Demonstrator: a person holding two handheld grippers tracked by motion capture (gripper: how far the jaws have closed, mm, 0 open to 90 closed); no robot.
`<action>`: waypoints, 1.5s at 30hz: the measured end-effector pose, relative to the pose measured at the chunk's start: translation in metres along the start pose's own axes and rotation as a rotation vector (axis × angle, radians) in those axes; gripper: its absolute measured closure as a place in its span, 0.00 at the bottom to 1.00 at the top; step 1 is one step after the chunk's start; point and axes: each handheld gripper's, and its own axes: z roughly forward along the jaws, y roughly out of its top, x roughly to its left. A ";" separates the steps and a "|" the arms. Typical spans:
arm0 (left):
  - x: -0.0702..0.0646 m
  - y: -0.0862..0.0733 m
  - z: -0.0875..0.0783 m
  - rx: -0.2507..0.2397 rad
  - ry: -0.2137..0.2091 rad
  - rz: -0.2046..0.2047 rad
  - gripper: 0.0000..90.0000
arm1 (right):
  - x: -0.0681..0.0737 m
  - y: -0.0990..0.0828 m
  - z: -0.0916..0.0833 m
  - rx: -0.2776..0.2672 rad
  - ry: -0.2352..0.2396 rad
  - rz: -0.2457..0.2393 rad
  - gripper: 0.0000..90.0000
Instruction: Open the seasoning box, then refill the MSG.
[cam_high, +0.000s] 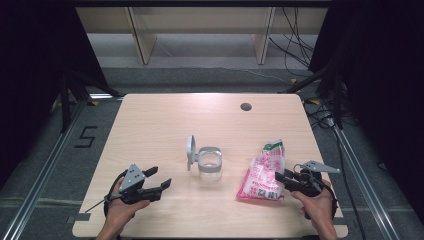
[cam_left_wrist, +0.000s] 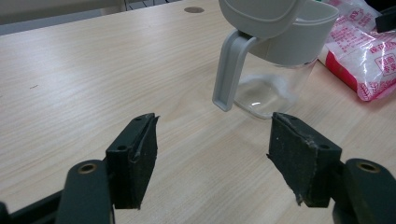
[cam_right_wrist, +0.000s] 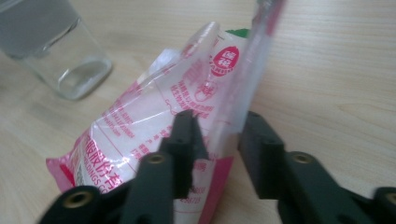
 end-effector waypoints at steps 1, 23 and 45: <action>0.001 0.000 0.000 -0.001 -0.002 0.020 0.36 | 0.000 0.000 0.000 0.000 0.000 0.000 0.66; 0.004 0.002 0.002 -0.008 -0.009 -0.003 0.35 | -0.008 0.011 0.015 -0.013 -0.049 0.025 0.29; 0.003 0.002 0.004 -0.009 -0.019 -0.009 0.35 | -0.008 0.013 0.022 0.035 -0.024 0.048 0.37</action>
